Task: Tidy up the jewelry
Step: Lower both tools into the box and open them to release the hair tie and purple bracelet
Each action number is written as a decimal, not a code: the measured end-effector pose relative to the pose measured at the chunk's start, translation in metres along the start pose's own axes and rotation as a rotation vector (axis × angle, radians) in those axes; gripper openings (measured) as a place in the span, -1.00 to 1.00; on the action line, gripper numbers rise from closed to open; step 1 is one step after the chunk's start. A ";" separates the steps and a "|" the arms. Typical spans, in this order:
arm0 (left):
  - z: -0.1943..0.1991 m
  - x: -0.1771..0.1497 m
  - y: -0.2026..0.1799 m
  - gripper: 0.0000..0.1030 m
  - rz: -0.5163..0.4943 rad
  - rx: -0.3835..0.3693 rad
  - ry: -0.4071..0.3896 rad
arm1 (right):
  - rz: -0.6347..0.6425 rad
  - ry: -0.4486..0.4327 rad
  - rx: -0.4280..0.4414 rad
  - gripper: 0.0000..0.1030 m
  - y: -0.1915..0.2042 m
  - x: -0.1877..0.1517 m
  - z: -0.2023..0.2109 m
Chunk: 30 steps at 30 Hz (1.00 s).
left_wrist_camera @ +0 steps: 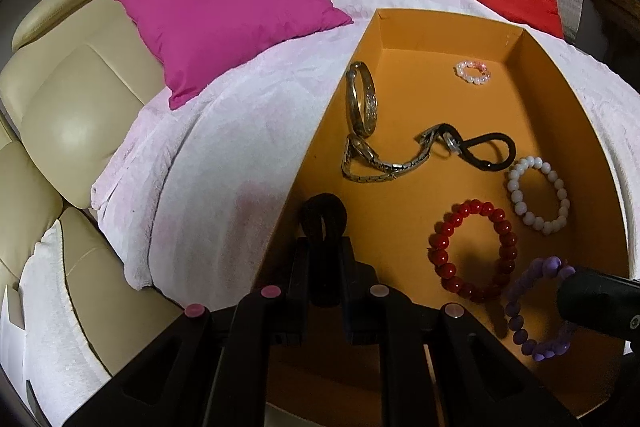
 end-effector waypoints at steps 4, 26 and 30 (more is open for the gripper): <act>-0.005 -0.003 -0.001 -0.74 -0.006 -0.003 0.011 | 0.006 -0.010 -0.002 -0.80 -0.001 0.000 0.000; -0.004 -0.003 -0.006 -0.51 -0.036 -0.002 0.022 | 0.067 -0.082 -0.060 -0.74 -0.003 0.010 0.023; 0.003 0.000 -0.006 -0.43 -0.036 0.006 0.010 | 0.070 -0.092 -0.061 -0.74 -0.002 0.011 0.029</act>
Point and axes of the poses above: each gripper's, at about its wrist camera, not at the fingertips, and z roughly against the way its jaws point, y to its left, x to its top, the point moved 3 cm from there along -z, roughly the way its jaws point, and after that the axes turned 13 degrees about -y, right-handed, at the moved point
